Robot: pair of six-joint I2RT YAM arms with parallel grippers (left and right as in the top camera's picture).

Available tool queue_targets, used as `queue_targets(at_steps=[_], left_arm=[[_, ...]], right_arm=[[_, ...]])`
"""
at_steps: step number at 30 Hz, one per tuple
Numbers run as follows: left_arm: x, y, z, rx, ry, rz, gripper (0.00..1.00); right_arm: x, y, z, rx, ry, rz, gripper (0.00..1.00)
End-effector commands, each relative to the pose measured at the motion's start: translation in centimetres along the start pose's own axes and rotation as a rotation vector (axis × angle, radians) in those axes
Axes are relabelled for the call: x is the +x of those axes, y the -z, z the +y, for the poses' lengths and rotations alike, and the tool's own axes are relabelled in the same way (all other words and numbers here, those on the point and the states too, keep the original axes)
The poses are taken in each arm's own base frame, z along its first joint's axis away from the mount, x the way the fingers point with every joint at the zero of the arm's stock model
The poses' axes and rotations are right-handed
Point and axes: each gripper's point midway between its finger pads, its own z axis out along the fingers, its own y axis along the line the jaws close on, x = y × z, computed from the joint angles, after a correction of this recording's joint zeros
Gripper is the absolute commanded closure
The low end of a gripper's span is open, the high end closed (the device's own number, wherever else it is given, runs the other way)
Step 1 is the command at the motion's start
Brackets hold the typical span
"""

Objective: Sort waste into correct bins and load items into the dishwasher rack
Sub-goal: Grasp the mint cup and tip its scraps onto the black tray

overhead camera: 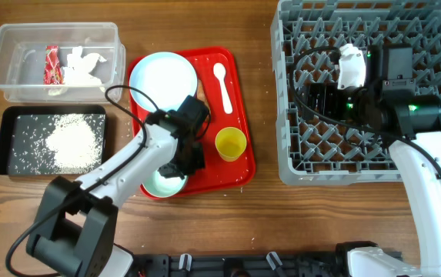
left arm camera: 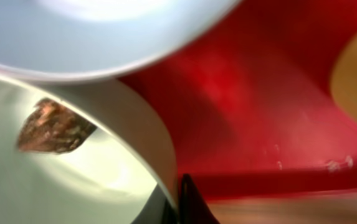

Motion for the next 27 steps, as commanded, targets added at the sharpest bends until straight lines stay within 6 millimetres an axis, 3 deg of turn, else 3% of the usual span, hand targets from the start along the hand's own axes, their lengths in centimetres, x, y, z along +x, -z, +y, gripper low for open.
queue_targets(at_steps=[1,5,7,11,14,19,21,22,24,27], left_arm=[[-1.3,5.0,-3.1,0.121,-0.078,-0.051,0.96],[-2.9,11.1,-4.5,0.157,-0.215,-0.131,0.96],[-4.8,13.4,-3.4,0.164,-0.205,-0.190,0.96],[-8.9,14.5,3.2,0.171,0.007,-0.235,0.96],[-11.6,15.4,9.7,0.241,0.108,-0.279,0.96],[-15.0,18.6,17.8,0.722,0.278,-0.472,0.96],[-15.6,19.2,20.0,0.876,0.318,-0.552,0.96],[-15.6,19.4,21.6,1.033,0.346,-0.602,0.96],[-15.0,18.0,23.7,1.190,0.427,-0.607,0.96],[-14.6,16.1,25.2,1.376,0.534,-0.568,0.96]], right_arm=[[-0.7,0.1,0.5,-0.017,-0.001,-0.014,0.00],[-0.7,0.1,0.5,-0.017,-0.001,-0.013,0.00],[-0.7,0.1,0.5,-0.017,-0.001,-0.013,0.00],[-0.6,0.1,0.3,-0.006,-0.002,-0.009,0.00],[-0.6,0.1,0.0,0.010,-0.003,-0.009,0.00],[-0.6,0.1,0.0,0.010,-0.003,-0.011,0.00],[-0.6,0.1,0.0,0.010,-0.002,-0.011,0.00],[-0.6,0.1,0.0,0.010,-0.003,-0.011,0.00],[-0.6,0.1,0.0,0.009,-0.002,-0.012,0.00],[-0.6,0.1,0.0,0.009,-0.003,-0.012,0.00]])
